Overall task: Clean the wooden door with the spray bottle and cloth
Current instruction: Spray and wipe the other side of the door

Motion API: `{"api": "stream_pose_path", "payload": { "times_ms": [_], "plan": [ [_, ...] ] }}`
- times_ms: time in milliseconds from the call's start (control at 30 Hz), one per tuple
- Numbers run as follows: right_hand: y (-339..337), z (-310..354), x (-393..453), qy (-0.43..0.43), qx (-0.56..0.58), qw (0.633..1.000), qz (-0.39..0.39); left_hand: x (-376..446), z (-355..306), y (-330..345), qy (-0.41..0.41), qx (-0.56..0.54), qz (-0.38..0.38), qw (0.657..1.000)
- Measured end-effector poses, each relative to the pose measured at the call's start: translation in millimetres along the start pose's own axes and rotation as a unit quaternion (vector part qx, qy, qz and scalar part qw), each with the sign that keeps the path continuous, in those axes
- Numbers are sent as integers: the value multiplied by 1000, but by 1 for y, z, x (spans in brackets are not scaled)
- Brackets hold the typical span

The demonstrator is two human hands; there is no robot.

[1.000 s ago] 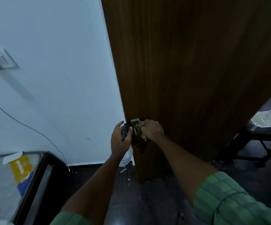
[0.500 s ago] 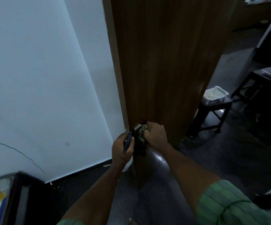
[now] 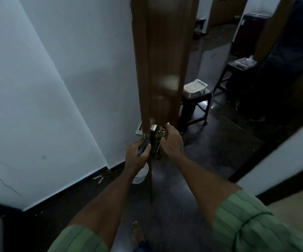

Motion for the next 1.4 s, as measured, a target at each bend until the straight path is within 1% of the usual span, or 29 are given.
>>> {"api": "stream_pose_path", "payload": {
  "times_ms": [100,167,200,300,367,533,667,800,900,967,1033,1067,1100,1133,1200,1267,1333,1400],
  "plan": [
    [-28,-21,-19,40,11,997,-59,-9,-12,20,4,-3,38,999],
    [-46,-35,-29,76,21,992,-95,-12,-25,33,24,-6,56,998],
    [-57,-44,-36,100,22,988,-115,-15,-32,43,37,-3,71,997],
    [-74,-70,-51,170,36,971,-164,-16,-44,61,54,-6,84,995],
    [-89,-86,-63,214,39,955,-203,-12,-49,79,56,-19,102,993],
    [-110,-118,-94,288,44,917,-273,3,-64,116,54,-36,149,987],
    [-117,-140,-118,373,73,862,-335,21,-71,157,39,-37,226,973],
    [-121,-146,-125,396,93,818,-408,47,-74,193,26,-45,283,958],
    [-129,-151,-123,395,101,783,-469,68,-75,221,26,-20,323,946],
    [-139,-153,-117,388,99,774,-490,81,-79,236,33,1,333,942],
    [-149,-155,-111,381,78,774,-500,92,-93,249,54,12,345,937],
    [-153,-153,-107,381,54,780,-494,96,-100,257,67,20,354,933],
    [-156,-151,-99,379,24,794,-476,101,-105,266,77,24,362,929],
    [-161,-147,-88,367,-13,815,-448,103,-112,274,83,30,373,923],
    [-166,-147,-61,333,-76,862,-375,106,-126,293,96,37,398,912],
    [-169,-156,-32,307,-83,896,-310,112,-140,312,110,46,415,902],
    [-177,-168,-7,288,-97,909,-284,120,-154,331,134,39,423,895],
    [-183,-188,11,299,-120,908,-268,125,-167,348,158,41,427,889]
  ]
}}
Point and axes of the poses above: each hand's wrist, its own x-axis towards the middle knuckle, its own y-axis out of the palm, z = x × y, the point moved 10 cm from there along x, towards the middle knuckle, and after that the axes turned 7 degrees about -y, right-handed, at the moved point
